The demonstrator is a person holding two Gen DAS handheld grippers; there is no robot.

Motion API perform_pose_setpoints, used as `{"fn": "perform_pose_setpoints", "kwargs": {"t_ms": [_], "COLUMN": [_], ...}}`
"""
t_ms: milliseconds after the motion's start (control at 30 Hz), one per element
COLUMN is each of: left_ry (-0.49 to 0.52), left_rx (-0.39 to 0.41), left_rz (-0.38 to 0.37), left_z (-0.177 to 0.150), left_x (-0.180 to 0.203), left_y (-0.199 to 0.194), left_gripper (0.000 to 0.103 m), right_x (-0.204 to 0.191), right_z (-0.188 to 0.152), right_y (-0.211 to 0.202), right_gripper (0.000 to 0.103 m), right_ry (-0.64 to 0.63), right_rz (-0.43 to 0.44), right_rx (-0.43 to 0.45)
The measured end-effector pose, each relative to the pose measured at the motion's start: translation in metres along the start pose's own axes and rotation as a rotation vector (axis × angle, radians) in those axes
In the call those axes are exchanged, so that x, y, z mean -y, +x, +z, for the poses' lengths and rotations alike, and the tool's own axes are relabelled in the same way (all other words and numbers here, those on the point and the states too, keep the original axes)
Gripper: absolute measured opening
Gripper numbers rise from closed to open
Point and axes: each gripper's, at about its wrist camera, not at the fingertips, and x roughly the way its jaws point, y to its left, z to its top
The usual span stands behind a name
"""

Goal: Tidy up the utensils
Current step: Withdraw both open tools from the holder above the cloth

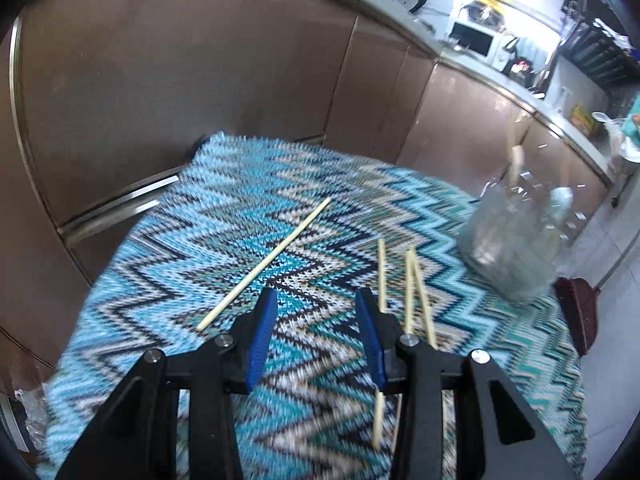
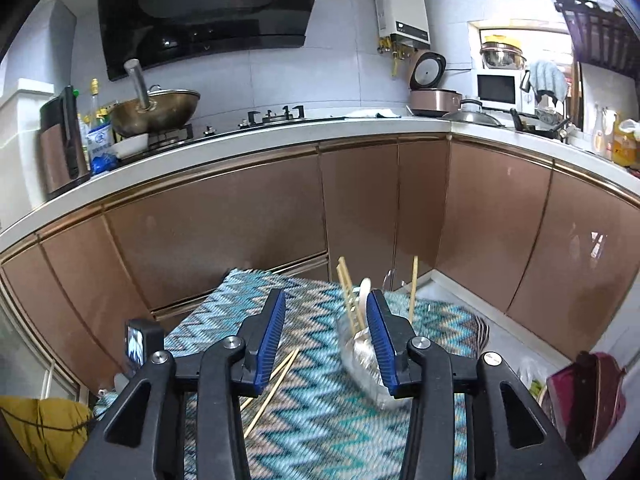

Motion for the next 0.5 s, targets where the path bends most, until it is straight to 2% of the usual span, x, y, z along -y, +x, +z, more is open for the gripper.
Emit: {"fn": "perform_pose_setpoints", "kwargs": {"t_ms": [133, 233, 367, 467, 500], "left_ry": [0.027, 0.043, 0.071, 0.08, 0.084], "left_rx": [0.052, 0.082, 0.136, 0.179, 0.202], "left_rz": [0.01, 0.01, 0.031, 0.043, 0.049], "left_z": [-0.003, -0.007, -0.015, -0.022, -0.025], "left_x": [-0.002, -0.008, -0.012, -0.015, -0.015], "left_y": [-0.053, -0.089, -0.137, -0.169, -0.183], "left_gripper": [0.039, 0.039, 0.039, 0.051, 0.052], "right_x": [-0.019, -0.033, -0.053, -0.067, -0.071], "right_z": [-0.022, -0.037, -0.059, -0.071, -0.074], "right_y": [-0.032, -0.047, -0.062, -0.067, -0.069], "right_gripper": [0.054, 0.058, 0.074, 0.082, 0.083], "right_ry": [0.005, 0.012, 0.028, 0.03, 0.03], "right_rz": [-0.016, -0.013, -0.009, -0.008, -0.01], "right_rx": [0.022, 0.031, 0.045, 0.048, 0.049]}}
